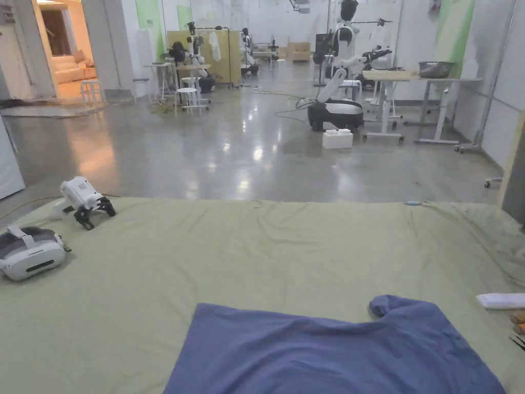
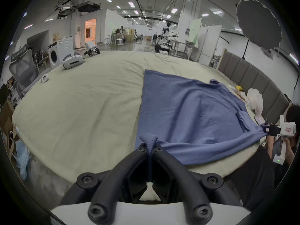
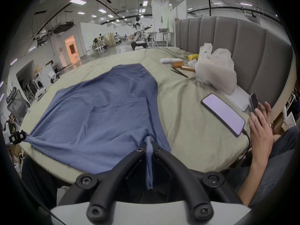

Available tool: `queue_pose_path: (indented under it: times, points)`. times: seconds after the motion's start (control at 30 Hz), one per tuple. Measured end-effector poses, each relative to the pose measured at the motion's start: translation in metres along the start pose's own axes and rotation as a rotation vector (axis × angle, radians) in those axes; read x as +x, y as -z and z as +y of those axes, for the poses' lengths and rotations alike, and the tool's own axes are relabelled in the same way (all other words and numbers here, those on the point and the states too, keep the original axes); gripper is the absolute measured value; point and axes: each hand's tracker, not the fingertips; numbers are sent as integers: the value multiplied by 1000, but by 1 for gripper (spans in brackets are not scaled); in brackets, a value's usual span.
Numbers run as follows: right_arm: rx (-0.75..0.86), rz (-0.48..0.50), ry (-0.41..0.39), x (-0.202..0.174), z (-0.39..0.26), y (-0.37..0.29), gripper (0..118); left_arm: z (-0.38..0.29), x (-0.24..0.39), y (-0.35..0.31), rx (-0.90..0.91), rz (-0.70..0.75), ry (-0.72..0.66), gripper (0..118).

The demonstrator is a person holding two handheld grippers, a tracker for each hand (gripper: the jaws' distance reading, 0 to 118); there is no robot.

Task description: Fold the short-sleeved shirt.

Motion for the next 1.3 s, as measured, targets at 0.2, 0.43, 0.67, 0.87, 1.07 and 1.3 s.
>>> queue_pose_path:
  times: [0.2, 0.43, 0.67, 0.87, 1.07, 1.3]
  points:
    - [-97, 9, -12, 1, -3, 9, 85, 4, -9, 9, -17, 47, -72, 104]
    - [314, 64, -120, -37, 57, -84, 85, 62, 46, -107, 462, 99, 42, 104]
    - [612, 134, -130, -96, 72, -154, 18, 67, 109, -185, 794, 172, 182, 27]
    - [672, 129, -164, -113, 71, -167, 0, 61, 125, -192, 783, 149, 244, 0]
    - [684, 136, -154, -112, 70, -166, 0, 62, 115, -187, 736, 111, 226, 0]
    - [598, 162, -130, -105, 64, -153, 0, 53, 55, -121, 431, 38, 36, 50]
